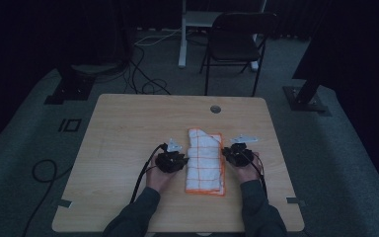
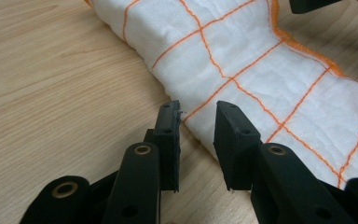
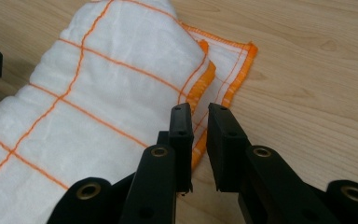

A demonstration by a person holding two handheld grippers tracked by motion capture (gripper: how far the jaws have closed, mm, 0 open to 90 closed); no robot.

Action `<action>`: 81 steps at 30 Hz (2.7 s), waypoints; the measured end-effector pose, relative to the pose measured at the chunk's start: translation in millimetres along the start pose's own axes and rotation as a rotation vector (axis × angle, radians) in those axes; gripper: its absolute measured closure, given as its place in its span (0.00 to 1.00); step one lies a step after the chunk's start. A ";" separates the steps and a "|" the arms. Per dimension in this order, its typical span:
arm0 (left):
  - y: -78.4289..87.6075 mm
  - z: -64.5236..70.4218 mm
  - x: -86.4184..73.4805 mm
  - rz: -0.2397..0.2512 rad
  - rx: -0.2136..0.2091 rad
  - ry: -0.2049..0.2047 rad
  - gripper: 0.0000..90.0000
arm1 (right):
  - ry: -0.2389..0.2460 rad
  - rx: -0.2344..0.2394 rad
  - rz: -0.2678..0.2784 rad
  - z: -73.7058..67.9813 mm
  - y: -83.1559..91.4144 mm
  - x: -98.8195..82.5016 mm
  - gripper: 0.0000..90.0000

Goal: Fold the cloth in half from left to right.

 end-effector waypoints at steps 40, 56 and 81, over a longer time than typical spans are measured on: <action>-10.0 3.6 -0.5 -0.022 0.005 -0.010 0.80 | 0.020 -0.116 0.094 7.6 -11.8 44.2 0.71; -10.6 3.2 -0.2 -0.023 0.005 -0.009 0.80 | -0.145 -0.058 0.081 31.6 -20.1 54.6 0.74; -11.3 2.1 -0.7 -0.023 0.003 -0.006 0.80 | -0.013 -0.044 -0.046 7.6 -55.1 49.9 0.89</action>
Point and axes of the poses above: each handheld gripper's, and its own axes: y roughly backward along the jaws, x roughly out of its top, z roughly to its right, the point moved 9 cm from there along -y, roughly forward along the jaws, and after that the axes turned 15 degrees about -z, right-handed, at the moved point
